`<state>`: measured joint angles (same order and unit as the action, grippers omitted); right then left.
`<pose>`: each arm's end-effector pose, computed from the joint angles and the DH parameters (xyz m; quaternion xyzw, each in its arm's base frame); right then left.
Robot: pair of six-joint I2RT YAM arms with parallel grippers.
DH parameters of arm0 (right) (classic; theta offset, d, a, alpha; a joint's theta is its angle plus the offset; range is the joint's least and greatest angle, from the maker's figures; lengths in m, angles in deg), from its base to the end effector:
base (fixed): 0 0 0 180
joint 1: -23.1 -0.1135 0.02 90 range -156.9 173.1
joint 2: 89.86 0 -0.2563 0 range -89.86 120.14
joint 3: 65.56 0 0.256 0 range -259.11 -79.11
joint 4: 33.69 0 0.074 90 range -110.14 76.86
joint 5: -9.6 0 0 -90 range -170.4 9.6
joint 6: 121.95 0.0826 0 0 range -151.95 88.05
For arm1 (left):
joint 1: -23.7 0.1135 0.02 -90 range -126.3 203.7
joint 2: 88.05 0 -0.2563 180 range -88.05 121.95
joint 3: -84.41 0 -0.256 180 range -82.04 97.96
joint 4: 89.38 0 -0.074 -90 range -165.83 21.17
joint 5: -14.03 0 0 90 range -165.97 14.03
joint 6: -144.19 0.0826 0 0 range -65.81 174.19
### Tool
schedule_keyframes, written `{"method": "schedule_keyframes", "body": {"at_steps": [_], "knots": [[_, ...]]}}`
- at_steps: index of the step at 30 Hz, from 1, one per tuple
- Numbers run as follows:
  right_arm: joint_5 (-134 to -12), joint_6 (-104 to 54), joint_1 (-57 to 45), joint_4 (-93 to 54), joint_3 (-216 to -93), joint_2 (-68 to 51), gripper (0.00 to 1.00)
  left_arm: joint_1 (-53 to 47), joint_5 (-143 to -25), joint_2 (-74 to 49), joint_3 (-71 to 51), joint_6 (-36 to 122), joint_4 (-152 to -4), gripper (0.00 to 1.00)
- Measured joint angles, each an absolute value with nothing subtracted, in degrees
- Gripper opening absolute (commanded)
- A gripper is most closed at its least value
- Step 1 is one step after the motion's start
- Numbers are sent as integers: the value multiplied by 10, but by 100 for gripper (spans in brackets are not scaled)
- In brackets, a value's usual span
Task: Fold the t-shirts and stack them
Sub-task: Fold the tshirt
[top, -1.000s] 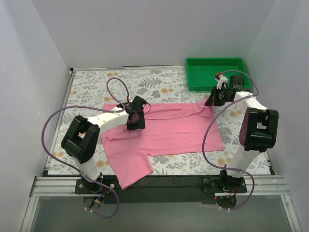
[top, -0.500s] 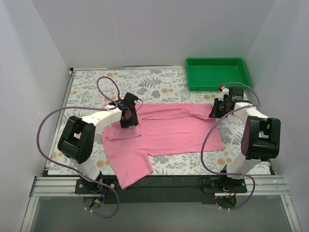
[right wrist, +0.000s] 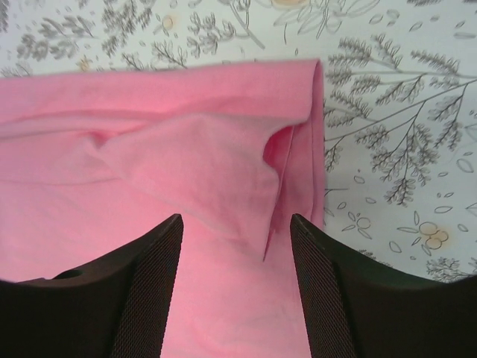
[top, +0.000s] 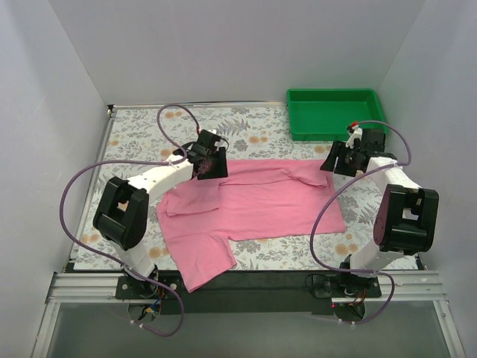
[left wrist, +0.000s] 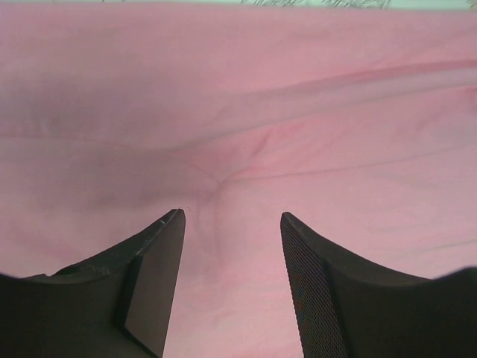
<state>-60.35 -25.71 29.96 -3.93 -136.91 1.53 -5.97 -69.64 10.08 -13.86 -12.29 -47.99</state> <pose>0.3653 -0.0154 0.1662 0.0461 0.9255 0.1616 0.3393 0.3391 -0.1827 0.1629 -0.3174 0.9054 -0.1706 0.2245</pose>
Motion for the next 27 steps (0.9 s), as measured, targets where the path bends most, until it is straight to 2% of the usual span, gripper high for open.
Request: {"method": "schedule_keyframes", "body": {"at_steps": [7, 16, 22, 27], "knots": [[-574, -227, 310, -61, -1383, 15, 56, -32, -683, 144, -75, -167, -475, 53], [-612, -169, 307, -88, -1276, -46, 53, 85, -676, 73, -210, -228, -446, 53], [-616, -120, 307, -138, -1255, -50, 45, 110, -680, 70, -227, -241, -448, 50], [-616, -80, 307, -168, -1236, -47, 44, 120, -680, 71, -232, -243, -462, 47]]}}
